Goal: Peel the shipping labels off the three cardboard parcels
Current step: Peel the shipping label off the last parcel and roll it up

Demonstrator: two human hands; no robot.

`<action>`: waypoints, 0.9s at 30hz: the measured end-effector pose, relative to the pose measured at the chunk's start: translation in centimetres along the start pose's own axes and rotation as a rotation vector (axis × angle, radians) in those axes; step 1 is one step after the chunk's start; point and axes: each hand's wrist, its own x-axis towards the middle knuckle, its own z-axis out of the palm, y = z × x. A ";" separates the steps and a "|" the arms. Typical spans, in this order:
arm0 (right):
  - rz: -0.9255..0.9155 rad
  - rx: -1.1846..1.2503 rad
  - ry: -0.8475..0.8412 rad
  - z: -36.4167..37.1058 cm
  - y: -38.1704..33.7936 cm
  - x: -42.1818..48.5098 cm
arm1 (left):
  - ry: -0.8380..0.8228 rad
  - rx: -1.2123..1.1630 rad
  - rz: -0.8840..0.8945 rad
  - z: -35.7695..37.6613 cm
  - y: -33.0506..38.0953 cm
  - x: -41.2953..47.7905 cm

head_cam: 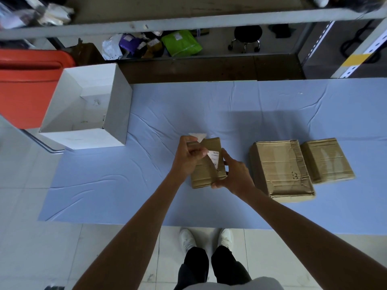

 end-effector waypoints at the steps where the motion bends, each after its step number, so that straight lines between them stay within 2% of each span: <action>1: 0.004 0.002 -0.002 0.0 0.0 0.0 | 0.004 -0.018 -0.001 -0.1 0.1 0.1; 27: 0.008 -0.028 -0.017 0.1 0.0 -0.4 | 0.023 -0.063 0.048 -1.0 1.1 -0.1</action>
